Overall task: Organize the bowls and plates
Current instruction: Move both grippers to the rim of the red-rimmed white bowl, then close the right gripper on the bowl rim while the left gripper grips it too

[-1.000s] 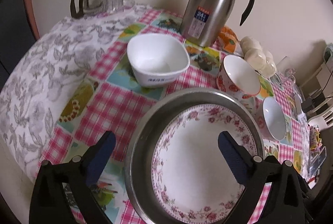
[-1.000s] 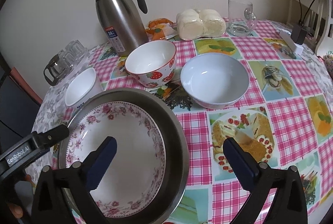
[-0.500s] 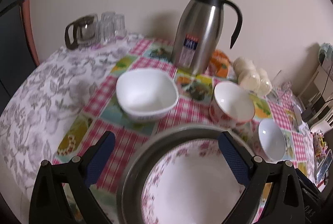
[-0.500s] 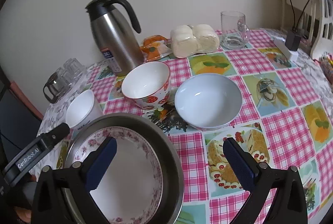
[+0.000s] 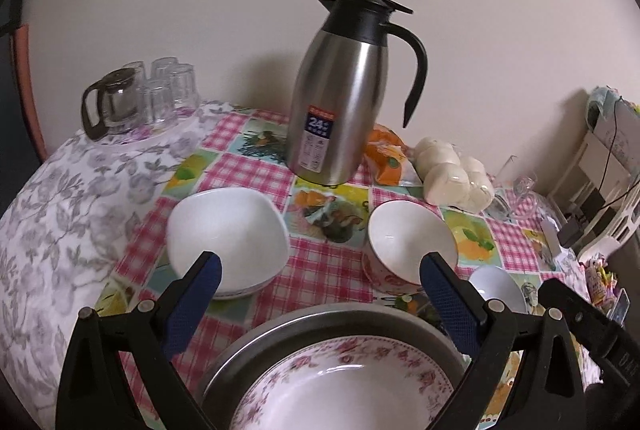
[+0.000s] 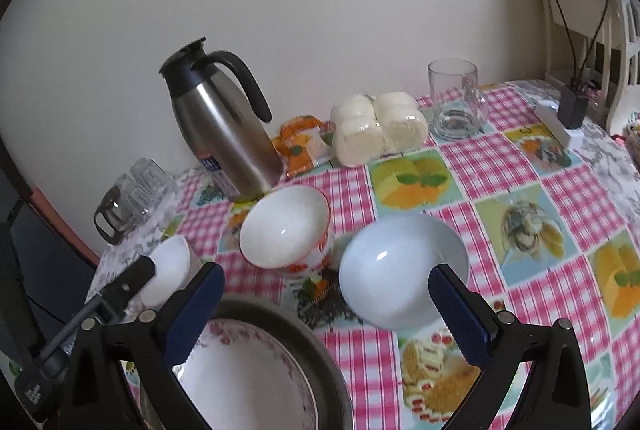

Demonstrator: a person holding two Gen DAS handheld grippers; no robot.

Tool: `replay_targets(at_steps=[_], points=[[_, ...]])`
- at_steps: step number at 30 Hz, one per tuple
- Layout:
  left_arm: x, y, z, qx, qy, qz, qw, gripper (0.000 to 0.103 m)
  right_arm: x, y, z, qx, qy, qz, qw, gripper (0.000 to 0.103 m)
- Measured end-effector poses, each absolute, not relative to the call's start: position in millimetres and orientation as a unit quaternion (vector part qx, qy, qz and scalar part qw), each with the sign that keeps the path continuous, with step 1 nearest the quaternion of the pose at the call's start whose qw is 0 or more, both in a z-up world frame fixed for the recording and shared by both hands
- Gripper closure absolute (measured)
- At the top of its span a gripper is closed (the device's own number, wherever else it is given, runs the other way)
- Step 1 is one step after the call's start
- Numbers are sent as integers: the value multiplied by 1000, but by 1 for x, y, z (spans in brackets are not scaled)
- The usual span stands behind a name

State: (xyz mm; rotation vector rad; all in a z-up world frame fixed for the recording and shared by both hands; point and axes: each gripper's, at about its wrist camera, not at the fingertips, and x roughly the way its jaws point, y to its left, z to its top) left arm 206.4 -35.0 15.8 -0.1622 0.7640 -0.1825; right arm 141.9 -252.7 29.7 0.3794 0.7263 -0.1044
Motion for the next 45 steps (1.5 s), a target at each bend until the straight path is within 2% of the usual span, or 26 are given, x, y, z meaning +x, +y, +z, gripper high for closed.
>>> replay_targets(at_steps=[13,18,21,24,26,30,31,36,37,39,41,45], points=[[239,-53,11,-93,392,-125,907,3,187,-261,7,177,390,-54,902,0],[263,-65,-7,-76,443,-129,884,3,204,-264,-6,174,405,-54,896,2],[278,-75,-9,-53,463,-130,875,4,213,-269,-11,182,408,-53,893,19],[292,-82,-16,-51,495,-143,855,4,223,-267,-13,178,409,-46,894,25],[301,-79,-25,-61,516,-133,844,4,229,-263,-14,172,412,-41,894,35],[312,-72,-35,-84,534,-134,830,4,238,-255,-17,163,424,-33,890,47],[314,-72,-36,-92,538,-138,827,4,241,-254,-18,160,428,-32,889,53],[318,-82,-40,-78,549,-137,821,4,252,-244,-30,162,443,-12,882,58],[318,-85,-42,-76,551,-139,820,5,253,-243,-34,164,449,-9,878,61],[318,-92,-46,-75,556,-146,815,12,255,-242,-41,167,458,-5,873,63],[317,-100,-51,-64,565,-147,809,26,255,-241,-46,169,463,0,870,67],[318,-107,-63,-60,578,-142,801,37,254,-242,-49,168,467,5,868,72]])
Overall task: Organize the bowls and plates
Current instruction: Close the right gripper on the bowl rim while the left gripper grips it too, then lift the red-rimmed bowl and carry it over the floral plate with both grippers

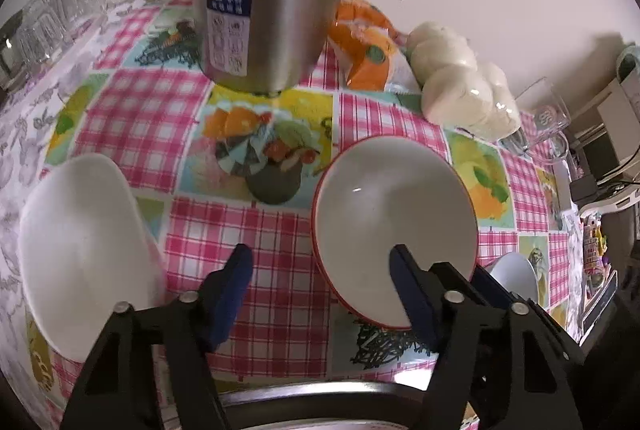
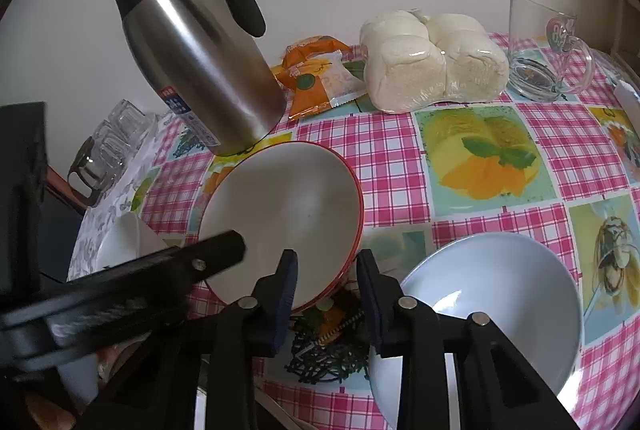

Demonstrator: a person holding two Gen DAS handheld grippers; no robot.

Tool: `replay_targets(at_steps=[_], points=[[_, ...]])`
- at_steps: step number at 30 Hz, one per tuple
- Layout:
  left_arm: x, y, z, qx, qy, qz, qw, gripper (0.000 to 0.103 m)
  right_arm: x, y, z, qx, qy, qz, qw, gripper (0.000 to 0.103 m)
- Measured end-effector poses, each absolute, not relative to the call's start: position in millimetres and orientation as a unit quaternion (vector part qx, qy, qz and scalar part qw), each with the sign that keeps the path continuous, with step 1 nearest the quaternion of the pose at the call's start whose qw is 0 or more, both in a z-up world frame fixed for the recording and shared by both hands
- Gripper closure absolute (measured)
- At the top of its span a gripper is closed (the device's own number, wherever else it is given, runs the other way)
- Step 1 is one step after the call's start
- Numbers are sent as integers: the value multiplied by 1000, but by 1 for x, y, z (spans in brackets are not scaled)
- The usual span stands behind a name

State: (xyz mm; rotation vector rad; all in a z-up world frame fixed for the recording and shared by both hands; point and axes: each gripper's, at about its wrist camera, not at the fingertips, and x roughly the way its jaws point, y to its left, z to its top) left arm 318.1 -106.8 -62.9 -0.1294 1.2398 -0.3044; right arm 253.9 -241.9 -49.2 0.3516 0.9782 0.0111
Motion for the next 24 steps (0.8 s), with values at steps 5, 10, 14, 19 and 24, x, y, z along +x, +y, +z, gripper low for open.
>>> replay_targets(at_steps=[5,10,14,19,24], points=[[323,-111,-75,-69,588,-141,793,64,254,-241,-50,156,468,6,870,78],[323,-112,-80,-68,588,-137,794,82,254,-244,-52,166,466,9,869,79],[321,-115,-79,-57,582,-134,800,83,254,-243,-54,165,467,9,868,78],[320,-108,-74,-56,574,-132,807,84,252,-247,-56,193,464,32,864,78],[313,-103,-64,-53,563,-130,815,84,249,-243,-51,197,455,44,868,78]])
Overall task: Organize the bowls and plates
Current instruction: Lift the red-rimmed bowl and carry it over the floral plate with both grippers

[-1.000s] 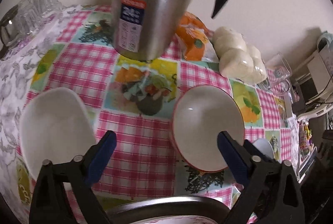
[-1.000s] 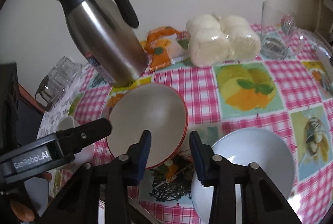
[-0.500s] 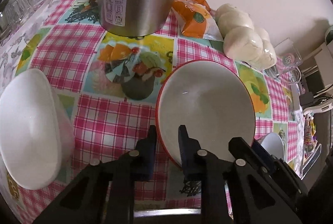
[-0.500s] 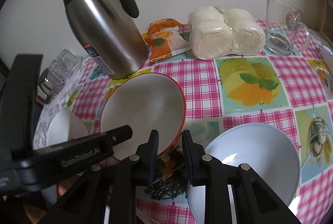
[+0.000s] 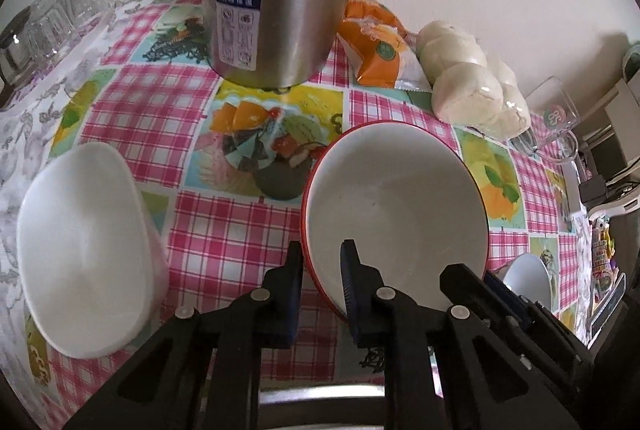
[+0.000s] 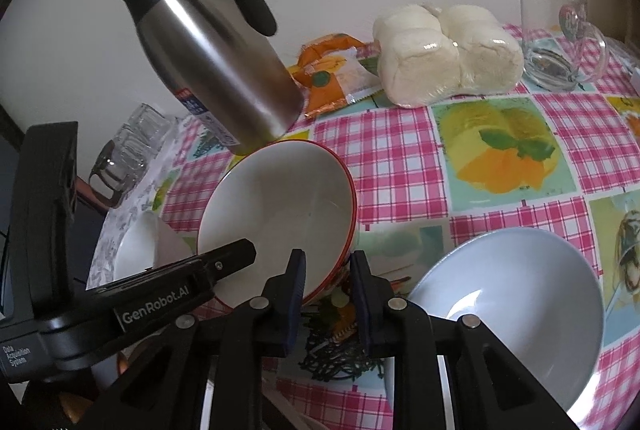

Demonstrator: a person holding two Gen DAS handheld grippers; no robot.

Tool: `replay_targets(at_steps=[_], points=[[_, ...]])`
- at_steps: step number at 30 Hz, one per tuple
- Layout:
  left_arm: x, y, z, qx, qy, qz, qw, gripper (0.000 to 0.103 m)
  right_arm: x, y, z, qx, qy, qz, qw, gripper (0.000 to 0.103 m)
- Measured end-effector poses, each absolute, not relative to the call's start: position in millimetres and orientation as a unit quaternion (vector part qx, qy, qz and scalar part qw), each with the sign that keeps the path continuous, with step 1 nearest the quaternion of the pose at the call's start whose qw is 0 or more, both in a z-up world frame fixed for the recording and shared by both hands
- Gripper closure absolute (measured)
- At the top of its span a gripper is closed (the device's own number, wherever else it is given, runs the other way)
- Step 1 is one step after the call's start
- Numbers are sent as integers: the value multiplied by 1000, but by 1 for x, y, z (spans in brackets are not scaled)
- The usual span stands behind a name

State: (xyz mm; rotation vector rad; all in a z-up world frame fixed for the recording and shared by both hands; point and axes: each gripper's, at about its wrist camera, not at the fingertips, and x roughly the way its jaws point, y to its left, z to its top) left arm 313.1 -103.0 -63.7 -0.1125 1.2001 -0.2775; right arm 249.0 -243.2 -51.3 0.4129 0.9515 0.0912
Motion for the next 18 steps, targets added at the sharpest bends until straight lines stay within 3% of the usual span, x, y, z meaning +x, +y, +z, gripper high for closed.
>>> replay_targets(at_steps=[18], points=[[242,-68,9,-80,483,-134,862,83,193,-217,21,152,410,70,897,78]])
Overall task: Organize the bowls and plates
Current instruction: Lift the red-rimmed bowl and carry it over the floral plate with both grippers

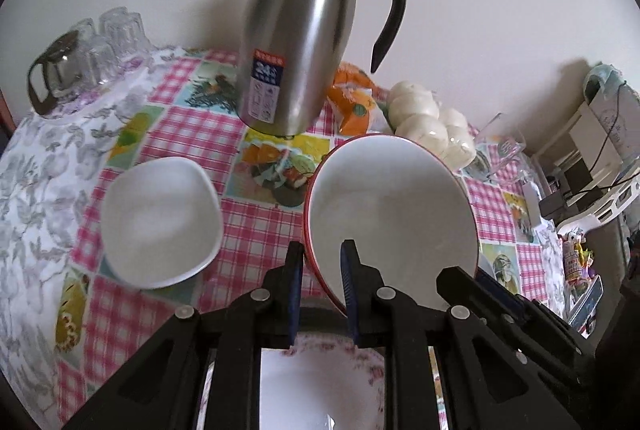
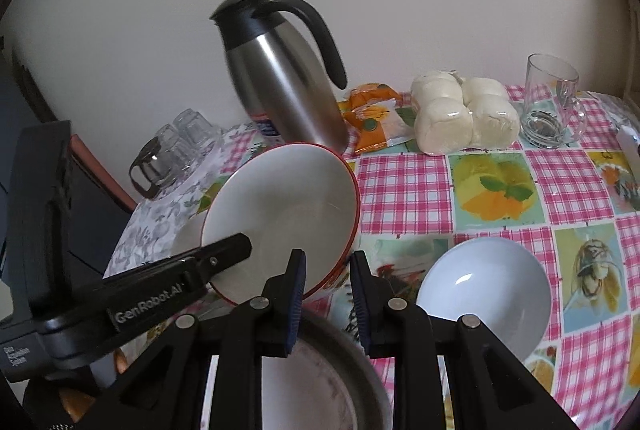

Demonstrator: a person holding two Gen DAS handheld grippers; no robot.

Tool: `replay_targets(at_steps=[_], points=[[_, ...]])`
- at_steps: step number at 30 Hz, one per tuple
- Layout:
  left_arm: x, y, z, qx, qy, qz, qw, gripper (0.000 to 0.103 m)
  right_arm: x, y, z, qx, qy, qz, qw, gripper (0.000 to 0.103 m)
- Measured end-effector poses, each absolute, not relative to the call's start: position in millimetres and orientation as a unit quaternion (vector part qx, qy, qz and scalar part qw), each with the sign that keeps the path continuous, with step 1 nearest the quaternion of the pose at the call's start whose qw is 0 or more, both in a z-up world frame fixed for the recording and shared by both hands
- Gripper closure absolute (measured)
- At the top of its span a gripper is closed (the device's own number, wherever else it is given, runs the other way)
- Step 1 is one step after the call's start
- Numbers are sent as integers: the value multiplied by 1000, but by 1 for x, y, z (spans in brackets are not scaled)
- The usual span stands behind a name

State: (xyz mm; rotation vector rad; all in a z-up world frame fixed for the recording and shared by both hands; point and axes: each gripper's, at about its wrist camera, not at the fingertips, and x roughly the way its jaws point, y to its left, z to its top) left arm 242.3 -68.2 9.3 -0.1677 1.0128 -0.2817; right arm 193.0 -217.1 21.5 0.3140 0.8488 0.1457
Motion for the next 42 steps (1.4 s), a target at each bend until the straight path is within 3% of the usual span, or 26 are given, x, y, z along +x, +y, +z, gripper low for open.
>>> replay_targets(at_steps=[17,42], points=[[181,-26,6,-158,468,-127,860,83,142,-173,32,90,432,70,895,78],[137,-21,-1,-143,459,-136,867,84,112,-161,12,75,455,61,885,78]])
